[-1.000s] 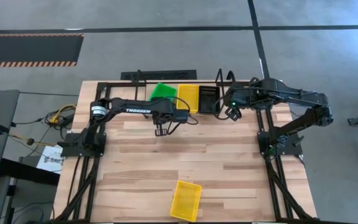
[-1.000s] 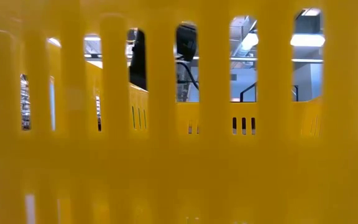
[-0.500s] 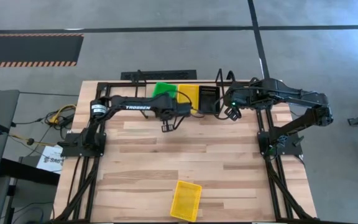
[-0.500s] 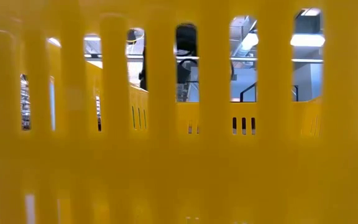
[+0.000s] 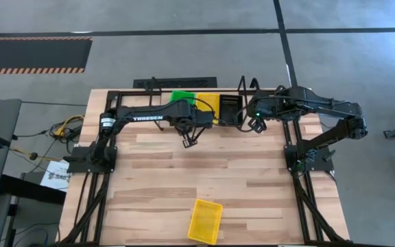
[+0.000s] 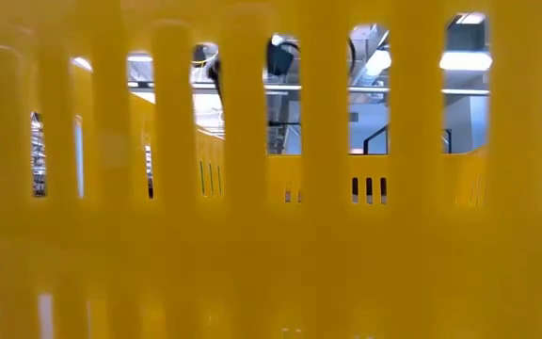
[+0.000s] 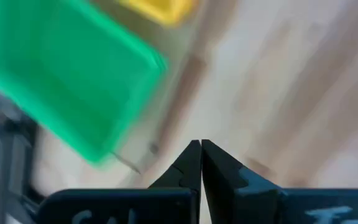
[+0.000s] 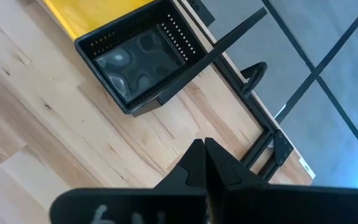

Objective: Stack baskets on shelf by color
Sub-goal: Stack the yellow bin on the top of the other yellow bins on the shelf

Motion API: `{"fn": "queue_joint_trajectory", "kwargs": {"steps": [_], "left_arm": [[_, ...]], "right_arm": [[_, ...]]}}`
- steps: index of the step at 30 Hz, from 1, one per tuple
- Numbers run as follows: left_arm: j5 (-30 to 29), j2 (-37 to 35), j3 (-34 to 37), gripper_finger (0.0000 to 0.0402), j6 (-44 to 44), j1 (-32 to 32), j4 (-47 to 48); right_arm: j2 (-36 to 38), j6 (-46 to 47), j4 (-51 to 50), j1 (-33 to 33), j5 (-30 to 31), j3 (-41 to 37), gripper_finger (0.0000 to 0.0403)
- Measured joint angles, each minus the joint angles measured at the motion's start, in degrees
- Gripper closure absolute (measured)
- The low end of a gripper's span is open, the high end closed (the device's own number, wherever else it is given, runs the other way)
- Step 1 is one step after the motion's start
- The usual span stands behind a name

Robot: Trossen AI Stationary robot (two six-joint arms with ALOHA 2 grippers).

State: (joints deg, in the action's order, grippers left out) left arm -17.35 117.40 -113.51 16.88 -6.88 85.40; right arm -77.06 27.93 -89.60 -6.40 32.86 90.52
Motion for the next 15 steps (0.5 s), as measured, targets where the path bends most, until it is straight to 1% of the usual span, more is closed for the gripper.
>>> {"fn": "queue_joint_trajectory", "kwargs": {"steps": [3,6,11,15], "left_arm": [[4.1,0.0,-3.5,0.0401,10.2,2.1,4.9],[7.3,-0.5,-4.2,0.0401,17.0,4.7,4.3],[9.9,-0.9,-4.2,0.0401,26.4,10.4,4.7],[12.3,-0.9,-4.2,0.0401,35.8,15.0,4.7]], "right_arm": [[0.0,-1.4,-0.1,-0.9,0.0,0.0,0.0396],[0.0,-2.9,-0.2,-1.8,0.1,0.0,0.0396],[0.6,-5.1,-0.4,-4.4,2.8,0.0,0.0396],[1.9,-8.5,-0.1,-7.7,3.1,0.0,0.0396]]}}
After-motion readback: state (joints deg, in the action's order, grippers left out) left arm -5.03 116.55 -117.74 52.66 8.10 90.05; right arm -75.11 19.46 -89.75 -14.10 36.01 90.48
